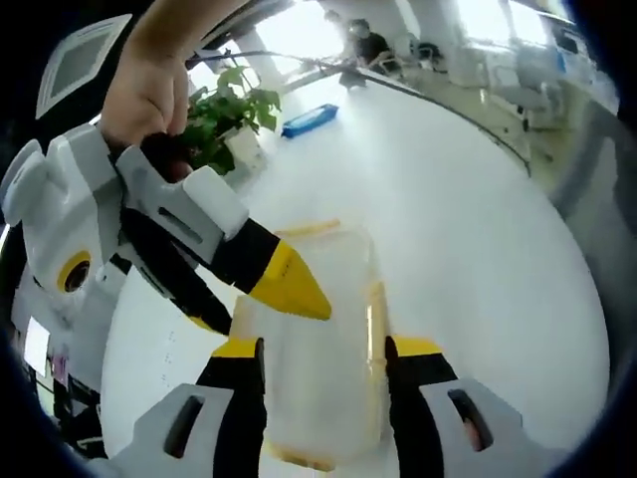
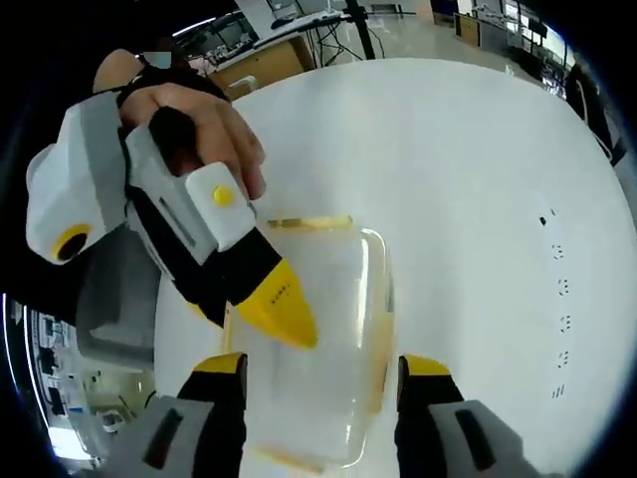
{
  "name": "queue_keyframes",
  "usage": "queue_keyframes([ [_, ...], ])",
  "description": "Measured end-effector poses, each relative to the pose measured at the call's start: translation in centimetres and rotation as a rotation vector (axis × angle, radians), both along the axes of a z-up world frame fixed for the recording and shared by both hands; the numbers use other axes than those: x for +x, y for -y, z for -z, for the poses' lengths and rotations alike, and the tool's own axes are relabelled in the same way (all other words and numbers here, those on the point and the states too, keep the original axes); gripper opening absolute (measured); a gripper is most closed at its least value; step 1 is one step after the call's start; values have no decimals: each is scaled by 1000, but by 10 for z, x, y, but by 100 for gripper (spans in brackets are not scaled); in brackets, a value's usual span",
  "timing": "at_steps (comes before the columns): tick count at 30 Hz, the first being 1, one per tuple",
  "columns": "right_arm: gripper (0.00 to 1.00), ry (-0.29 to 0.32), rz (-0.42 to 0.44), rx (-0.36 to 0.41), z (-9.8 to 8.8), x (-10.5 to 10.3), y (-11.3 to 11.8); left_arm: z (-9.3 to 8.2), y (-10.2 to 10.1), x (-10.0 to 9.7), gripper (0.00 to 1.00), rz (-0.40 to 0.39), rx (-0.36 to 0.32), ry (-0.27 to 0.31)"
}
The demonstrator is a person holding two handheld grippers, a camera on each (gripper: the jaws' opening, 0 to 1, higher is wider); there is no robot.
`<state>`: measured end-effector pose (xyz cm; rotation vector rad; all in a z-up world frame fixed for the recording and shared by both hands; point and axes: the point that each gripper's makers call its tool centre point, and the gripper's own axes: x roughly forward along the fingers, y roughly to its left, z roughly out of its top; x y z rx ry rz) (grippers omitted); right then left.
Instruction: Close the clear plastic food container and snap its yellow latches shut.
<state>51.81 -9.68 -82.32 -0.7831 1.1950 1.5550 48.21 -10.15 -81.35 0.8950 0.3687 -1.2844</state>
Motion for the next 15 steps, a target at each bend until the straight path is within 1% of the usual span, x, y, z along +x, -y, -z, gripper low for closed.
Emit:
queue_keyframes([
  [1, 63, 6, 5, -5, -2, 1, 0, -1, 0, 0, 53, -11, -1, -17],
  [2, 64, 34, 0, -10, -2, 5, 2, -1, 1, -5, 54, -19, -12, -59],
  [4, 63, 42, -6, -22, -1, 6, 5, 0, -1, -5, 51, -3, 9, -28],
  [6, 63, 40, 3, -20, -2, 5, 4, -2, -1, -6, 50, -5, 7, -32],
  [7, 63, 37, 2, -21, -4, 2, 4, -4, -1, -6, 51, -7, 3, -40],
  [8, 63, 40, 0, -21, -5, 0, 4, -6, -1, -6, 51, -7, 5, -35],
  [9, 62, 55, -10, -22, -7, 0, 3, -10, -3, -4, 52, 2, 8, -25],
  [10, 62, 66, -20, -19, -8, 0, 3, -12, -4, -3, 51, 4, 11, -28],
  [11, 63, 86, -20, -15, -11, 1, 2, -13, -6, -2, 51, -5, 12, -52],
  [13, 63, 106, -17, -3, -15, 2, 1, -14, -8, -1, 51, -3, 13, -81],
  [14, 62, 140, -16, 7, -18, 5, -1, -13, -10, -2, 50, -3, 22, -111],
  [15, 62, 165, -15, 11, -19, 8, -1, -12, -11, -4, 50, -16, 17, -152],
])
